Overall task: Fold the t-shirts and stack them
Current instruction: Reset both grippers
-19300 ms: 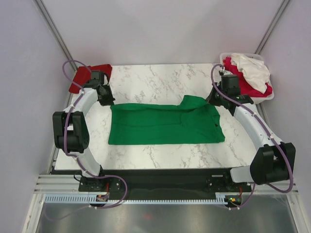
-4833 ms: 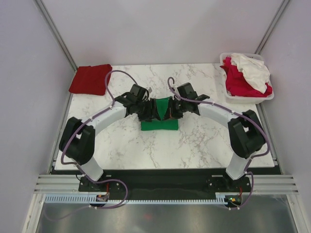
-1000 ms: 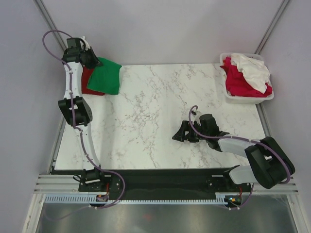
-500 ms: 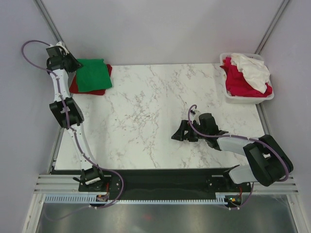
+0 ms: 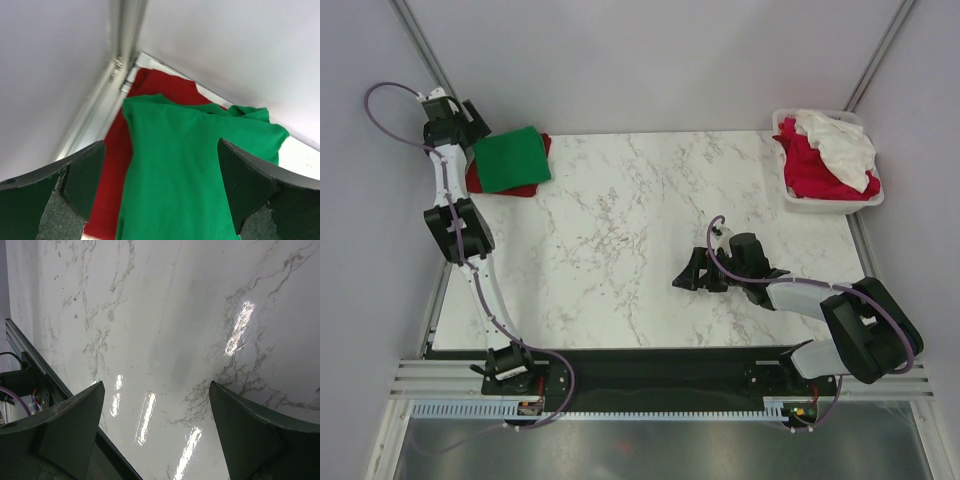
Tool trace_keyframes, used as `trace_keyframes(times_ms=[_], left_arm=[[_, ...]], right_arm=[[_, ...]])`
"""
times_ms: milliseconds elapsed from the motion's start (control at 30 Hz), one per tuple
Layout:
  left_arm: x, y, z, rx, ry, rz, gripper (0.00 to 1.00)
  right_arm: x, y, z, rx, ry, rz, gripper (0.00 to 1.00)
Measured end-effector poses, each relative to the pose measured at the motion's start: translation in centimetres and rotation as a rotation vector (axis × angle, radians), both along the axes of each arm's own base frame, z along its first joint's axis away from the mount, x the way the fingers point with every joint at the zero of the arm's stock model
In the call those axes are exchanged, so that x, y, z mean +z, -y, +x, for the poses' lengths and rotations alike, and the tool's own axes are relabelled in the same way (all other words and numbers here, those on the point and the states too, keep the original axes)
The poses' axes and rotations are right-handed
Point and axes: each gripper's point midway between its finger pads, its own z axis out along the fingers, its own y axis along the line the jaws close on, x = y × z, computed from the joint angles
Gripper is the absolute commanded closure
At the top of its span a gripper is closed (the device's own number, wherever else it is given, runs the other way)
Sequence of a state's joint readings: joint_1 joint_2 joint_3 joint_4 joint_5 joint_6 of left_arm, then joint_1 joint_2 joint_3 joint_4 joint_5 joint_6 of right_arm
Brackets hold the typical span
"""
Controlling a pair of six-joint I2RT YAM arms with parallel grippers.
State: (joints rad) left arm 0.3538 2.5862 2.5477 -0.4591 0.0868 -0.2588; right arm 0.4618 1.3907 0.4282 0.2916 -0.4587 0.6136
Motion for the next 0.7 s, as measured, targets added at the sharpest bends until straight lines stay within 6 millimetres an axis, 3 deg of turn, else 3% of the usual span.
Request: trace_keyframes(times_ms=[67, 133, 233, 400, 467, 567, 700], left_arm=[[1.2, -0.5, -0.7, 0.037, -0.003, 0.019, 0.0], [3.7, -0.9, -1.8, 0.078, 0.009, 0.045, 0.0], [8.8, -0.7, -4.7, 0.153, 0.042, 0.079, 0.0], [17.6, 2.8, -10.9, 0.18, 0.159, 0.049, 0.05], [19.4, 4.7, -12.6, 0.155, 0.196, 0.029, 0.06], [19.4, 7.9, -14.5, 0.108, 0.2, -0.001, 0.06], [14.9, 14.9, -16.6, -0.015, 0.099, -0.062, 0.09]], right_arm=[[0.0, 0.0, 0.0, 0.0, 0.0, 0.0, 0.05], [0.0, 0.0, 0.0, -0.001, 0.0, 0.0, 0.03], [0.1, 0.0, 0.1, -0.001, 0.003, 0.002, 0.02], [0.1, 0.1, 0.1, -0.009, 0.013, -0.007, 0.02], [0.2, 0.4, -0.2, -0.024, 0.024, -0.021, 0.02], [0.6, 1.0, -1.0, -0.047, 0.057, -0.043, 0.02], [2.7, 1.7, -1.7, -0.093, 0.163, -0.038, 0.02]])
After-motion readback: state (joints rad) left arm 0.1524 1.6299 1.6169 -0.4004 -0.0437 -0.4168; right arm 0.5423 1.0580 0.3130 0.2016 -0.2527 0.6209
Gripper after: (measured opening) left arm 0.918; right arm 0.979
